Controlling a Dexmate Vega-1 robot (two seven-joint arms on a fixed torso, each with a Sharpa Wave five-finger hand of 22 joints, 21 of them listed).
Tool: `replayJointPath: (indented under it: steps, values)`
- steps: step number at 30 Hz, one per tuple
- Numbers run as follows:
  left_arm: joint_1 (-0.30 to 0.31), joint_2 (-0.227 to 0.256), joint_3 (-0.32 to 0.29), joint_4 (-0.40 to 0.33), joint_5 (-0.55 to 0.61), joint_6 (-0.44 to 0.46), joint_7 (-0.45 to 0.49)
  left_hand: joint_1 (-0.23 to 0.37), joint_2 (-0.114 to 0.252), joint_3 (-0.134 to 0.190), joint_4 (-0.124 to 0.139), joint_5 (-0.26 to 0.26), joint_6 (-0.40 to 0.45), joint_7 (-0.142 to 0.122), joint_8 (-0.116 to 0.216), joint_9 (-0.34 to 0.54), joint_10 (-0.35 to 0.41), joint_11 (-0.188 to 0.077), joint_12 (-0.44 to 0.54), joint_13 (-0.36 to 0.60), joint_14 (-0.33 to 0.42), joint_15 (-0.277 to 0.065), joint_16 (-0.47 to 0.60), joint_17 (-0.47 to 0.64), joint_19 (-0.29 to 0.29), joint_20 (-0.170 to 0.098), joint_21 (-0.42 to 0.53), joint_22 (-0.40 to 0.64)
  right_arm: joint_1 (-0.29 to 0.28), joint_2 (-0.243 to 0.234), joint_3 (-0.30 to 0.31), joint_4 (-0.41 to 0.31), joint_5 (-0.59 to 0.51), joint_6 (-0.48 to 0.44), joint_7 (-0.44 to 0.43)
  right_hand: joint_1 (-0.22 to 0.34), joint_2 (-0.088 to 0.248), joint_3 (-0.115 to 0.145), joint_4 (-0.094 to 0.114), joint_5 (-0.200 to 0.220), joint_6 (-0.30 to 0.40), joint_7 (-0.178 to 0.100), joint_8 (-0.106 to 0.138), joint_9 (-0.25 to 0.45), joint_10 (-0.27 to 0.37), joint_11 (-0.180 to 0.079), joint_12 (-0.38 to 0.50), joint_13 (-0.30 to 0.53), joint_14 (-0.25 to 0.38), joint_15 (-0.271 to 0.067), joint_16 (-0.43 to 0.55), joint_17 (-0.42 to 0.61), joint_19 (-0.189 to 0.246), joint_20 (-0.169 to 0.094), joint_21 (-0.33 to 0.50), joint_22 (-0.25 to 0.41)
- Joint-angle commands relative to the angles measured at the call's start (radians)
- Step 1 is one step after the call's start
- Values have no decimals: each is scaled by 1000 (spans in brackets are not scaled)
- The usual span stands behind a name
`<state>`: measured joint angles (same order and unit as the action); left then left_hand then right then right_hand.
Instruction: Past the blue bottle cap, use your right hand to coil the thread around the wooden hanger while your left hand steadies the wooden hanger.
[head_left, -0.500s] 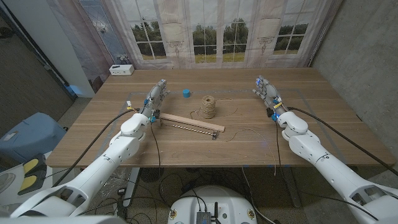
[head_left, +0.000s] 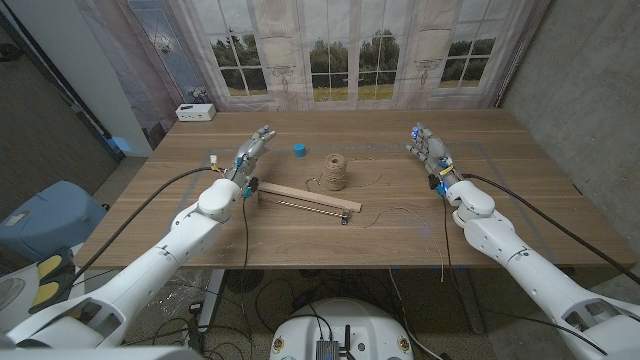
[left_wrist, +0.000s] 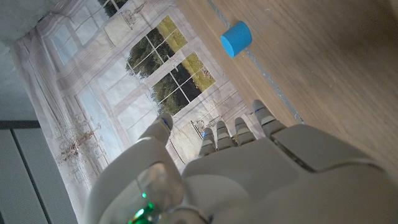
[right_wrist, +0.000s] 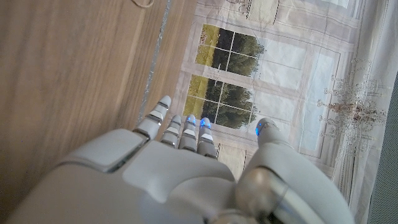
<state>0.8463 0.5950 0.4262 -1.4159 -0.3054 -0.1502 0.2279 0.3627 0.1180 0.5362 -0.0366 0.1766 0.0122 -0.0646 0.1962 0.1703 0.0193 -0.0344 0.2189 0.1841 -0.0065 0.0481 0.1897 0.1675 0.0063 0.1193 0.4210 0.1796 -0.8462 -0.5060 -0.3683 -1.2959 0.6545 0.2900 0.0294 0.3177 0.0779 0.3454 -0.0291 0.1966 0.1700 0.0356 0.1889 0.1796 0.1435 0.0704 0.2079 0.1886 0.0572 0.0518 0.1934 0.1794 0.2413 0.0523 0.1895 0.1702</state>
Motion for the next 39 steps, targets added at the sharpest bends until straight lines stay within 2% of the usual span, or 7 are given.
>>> replayJointPath:
  steps: [1,10,22,27,33,37,39]
  values:
    - [8,111,60,-168,219,152,112,23,0,4,-22,0,28,-5,7,4,22,-6,12,3,18,-11,6,3,18,16,-3,5,-3,8,-2,9,5,4,-2,4,6,3,-5,6,8,-2,4,1,9,5,5,2,5,7,7,5,3,13,7,4]
    - [8,184,91,-286,340,301,89,50,-15,4,-69,3,74,-16,8,5,75,-12,22,4,81,-24,14,4,58,33,1,5,-7,14,-4,12,7,9,-1,5,10,3,-7,5,13,-2,5,2,12,11,4,3,10,10,8,5,3,20,7,5]
    - [-22,267,159,-464,520,569,-4,128,-52,7,-142,5,118,3,9,9,147,-32,32,10,198,-60,27,7,117,53,3,7,-20,24,-3,17,14,23,2,4,14,2,-10,4,17,-4,6,2,16,17,4,3,13,13,9,6,3,21,7,5]
    - [-58,295,221,-536,645,697,-70,228,-98,14,-157,3,164,7,22,11,185,-55,36,14,218,-95,19,9,136,-1,-5,5,-32,26,0,12,18,29,-2,4,16,2,-10,4,21,-5,7,2,18,20,4,4,14,13,9,6,4,21,8,5]
    - [-105,320,282,-596,747,794,-194,333,-144,11,-155,7,194,29,31,15,222,-69,44,23,250,-121,20,11,147,-36,-16,5,-50,24,4,-5,19,33,-12,2,17,1,-11,3,24,-5,7,2,19,22,3,4,16,14,10,7,6,19,9,5]
    - [-139,330,325,-627,820,853,-283,395,-165,1,-149,10,236,21,43,20,246,-74,52,32,293,-141,31,14,155,-51,-22,6,-62,23,7,-14,20,39,-18,0,18,0,-10,3,25,-6,7,2,21,22,3,4,17,14,10,8,6,19,9,5]
    - [-157,333,345,-635,851,873,-329,436,-169,-14,-140,12,249,22,44,23,270,-77,62,42,339,-168,51,25,201,-60,-11,8,-68,23,8,-18,21,41,-21,-1,19,0,-10,3,25,-5,7,2,22,23,3,4,17,14,10,8,7,19,9,5]
